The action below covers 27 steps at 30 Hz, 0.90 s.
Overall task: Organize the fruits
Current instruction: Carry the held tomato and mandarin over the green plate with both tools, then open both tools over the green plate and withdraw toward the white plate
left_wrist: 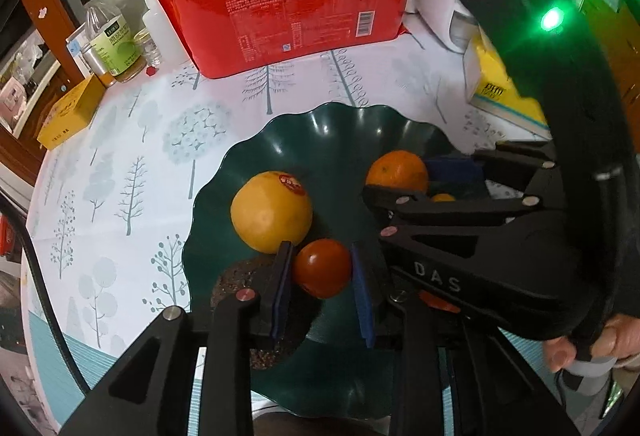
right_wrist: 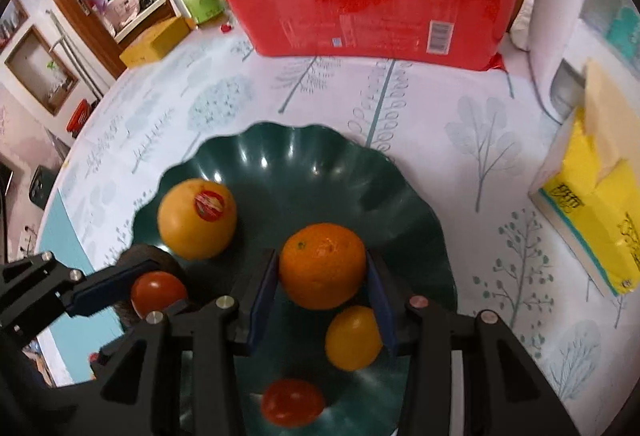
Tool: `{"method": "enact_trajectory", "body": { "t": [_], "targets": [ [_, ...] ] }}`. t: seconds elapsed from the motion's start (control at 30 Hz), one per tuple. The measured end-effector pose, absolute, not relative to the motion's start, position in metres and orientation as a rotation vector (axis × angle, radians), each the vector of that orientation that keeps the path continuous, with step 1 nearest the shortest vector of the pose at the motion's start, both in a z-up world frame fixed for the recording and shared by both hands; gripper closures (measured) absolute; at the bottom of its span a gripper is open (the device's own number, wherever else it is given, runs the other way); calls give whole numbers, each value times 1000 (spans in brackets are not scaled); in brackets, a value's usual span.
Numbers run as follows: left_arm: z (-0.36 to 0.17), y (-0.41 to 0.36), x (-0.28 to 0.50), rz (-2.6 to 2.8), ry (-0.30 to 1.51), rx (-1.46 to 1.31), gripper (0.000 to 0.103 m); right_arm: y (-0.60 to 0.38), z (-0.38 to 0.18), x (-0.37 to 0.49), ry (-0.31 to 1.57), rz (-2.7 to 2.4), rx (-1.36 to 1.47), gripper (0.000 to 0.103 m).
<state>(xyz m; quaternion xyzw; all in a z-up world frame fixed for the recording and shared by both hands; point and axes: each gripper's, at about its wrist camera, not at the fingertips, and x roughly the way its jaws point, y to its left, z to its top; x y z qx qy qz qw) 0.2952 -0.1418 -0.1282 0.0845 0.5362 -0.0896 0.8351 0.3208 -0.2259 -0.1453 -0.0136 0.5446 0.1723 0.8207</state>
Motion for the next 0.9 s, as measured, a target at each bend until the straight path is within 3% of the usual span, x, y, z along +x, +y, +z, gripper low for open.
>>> {"method": "enact_trajectory", "body": {
  "t": [0.23,0.3,0.4,0.5,0.9],
  "targets": [
    [-125,-142,293,-169,1117,226,56,-223,-145,323,1146,382,-58,56],
    [-123,-140,292,-146,1115,235,38,-226,-144,322,1150,387,-46,56],
    [-117,-133,289,-147,1109,203,21,-232,-139,318,1144,388,-26,56],
    [-111,-131,285,-154,1101,196,21,-236,-131,314,1129,391,-6,52],
    [-75,-124,257,-153,1031,231,21,-231,-94,287,1069,399,-5,52]
  ]
}}
